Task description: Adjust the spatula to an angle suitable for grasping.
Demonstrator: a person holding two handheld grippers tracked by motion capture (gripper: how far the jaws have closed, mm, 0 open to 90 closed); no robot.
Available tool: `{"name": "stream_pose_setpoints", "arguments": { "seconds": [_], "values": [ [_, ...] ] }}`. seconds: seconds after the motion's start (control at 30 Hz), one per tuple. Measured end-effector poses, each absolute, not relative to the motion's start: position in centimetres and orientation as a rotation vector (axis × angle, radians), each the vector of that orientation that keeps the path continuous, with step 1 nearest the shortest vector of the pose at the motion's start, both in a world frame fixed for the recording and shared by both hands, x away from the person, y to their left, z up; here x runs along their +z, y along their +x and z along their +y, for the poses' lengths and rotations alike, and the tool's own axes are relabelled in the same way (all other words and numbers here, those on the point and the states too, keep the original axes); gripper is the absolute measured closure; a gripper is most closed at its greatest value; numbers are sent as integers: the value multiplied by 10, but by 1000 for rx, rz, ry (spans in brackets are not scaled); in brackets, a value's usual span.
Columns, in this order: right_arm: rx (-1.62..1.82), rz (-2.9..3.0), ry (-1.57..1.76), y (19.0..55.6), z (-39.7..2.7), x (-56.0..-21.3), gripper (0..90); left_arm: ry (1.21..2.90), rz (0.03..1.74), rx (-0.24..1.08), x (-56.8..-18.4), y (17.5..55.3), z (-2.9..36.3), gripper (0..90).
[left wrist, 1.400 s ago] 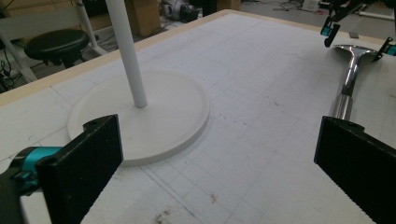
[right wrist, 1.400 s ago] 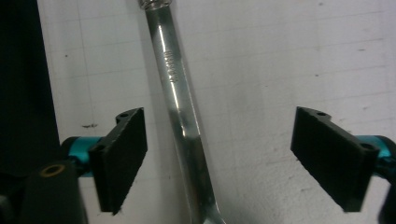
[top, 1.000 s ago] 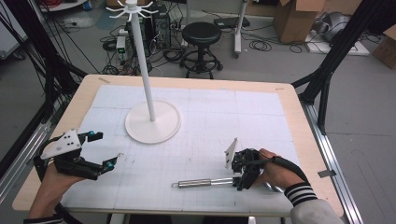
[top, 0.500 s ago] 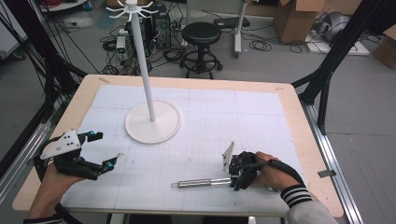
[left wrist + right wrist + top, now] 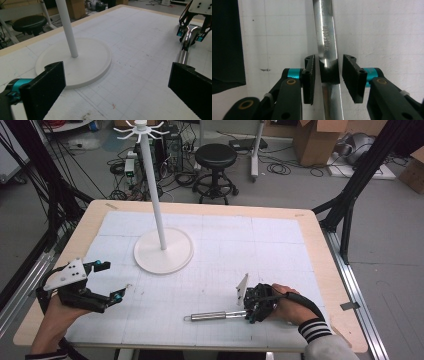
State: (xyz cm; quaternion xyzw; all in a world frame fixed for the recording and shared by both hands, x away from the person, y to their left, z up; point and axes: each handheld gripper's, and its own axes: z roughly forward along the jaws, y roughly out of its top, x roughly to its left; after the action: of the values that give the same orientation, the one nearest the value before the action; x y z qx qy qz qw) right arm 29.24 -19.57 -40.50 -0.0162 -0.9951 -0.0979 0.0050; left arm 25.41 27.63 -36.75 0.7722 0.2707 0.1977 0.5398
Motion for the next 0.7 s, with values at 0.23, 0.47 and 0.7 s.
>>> {"name": "stream_pose_setpoints", "arguments": {
  "seconds": [0.23,0.47,0.7],
  "values": [
    [-280,-3128,-30,291,-192,-406,718,1835,644,470,-367,254,276,17],
    [-251,-3160,35,288,-189,-406,741,1832,647,470,-367,254,277,17],
    [-280,-3148,-36,291,-190,-404,749,1834,643,469,-368,254,277,17]
  ]
}}
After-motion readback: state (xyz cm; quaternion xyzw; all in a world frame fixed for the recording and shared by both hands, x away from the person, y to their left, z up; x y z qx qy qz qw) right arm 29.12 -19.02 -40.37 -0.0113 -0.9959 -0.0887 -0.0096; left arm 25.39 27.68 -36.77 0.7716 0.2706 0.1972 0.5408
